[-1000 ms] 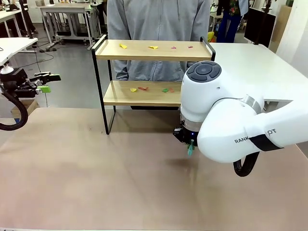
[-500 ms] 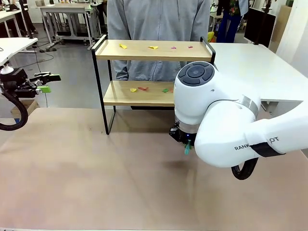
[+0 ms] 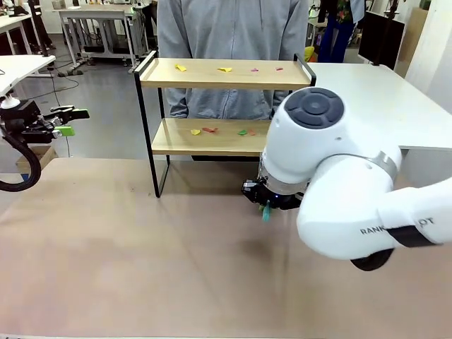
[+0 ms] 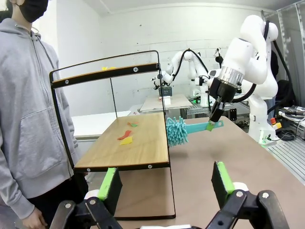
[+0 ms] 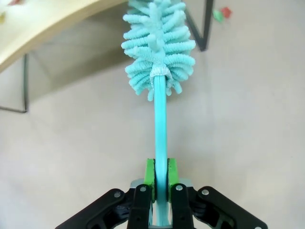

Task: Clean the shelf.
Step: Clean the specific section of the Shelf indicated by the human with the Duster.

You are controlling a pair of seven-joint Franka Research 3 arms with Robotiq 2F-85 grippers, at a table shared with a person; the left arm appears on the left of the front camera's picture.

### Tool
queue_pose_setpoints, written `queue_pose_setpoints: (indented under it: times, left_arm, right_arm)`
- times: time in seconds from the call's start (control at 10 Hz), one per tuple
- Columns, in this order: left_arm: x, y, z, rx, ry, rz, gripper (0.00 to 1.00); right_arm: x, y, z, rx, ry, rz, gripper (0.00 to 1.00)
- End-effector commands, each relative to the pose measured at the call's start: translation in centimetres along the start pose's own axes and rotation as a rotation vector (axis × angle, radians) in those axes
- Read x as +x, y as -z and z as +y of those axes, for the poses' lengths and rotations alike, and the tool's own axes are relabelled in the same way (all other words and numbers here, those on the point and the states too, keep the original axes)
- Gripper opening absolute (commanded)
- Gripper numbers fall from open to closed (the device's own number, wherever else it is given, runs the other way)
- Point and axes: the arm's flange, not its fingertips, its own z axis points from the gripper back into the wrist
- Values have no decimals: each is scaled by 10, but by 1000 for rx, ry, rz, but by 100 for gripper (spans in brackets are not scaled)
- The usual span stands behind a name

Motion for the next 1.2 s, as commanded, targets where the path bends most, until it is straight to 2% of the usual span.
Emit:
queue_pose_setpoints:
  times: [0.0,0.2,0.5,0.8,1.1]
  left_arm:
    - [3,1,-1,-1,15,-2,100]
    - [3,1,-1,-1,15,-2,100]
    - [3,1,-1,-1,15,-2,100]
    - [3,1,-1,-1,15,-2,100]
    - [3,1,-1,-1,15,-2,100]
  right_arm:
    - [-7,-18,-22,128,-58,49,13]
    - [-12,-30,-27,219,-131,112,13]
    - [-15,-44,-50,329,-316,212,13]
    - [-9,-55,-80,435,-481,298,13]
    - [-8,-72,-118,489,-663,358,13]
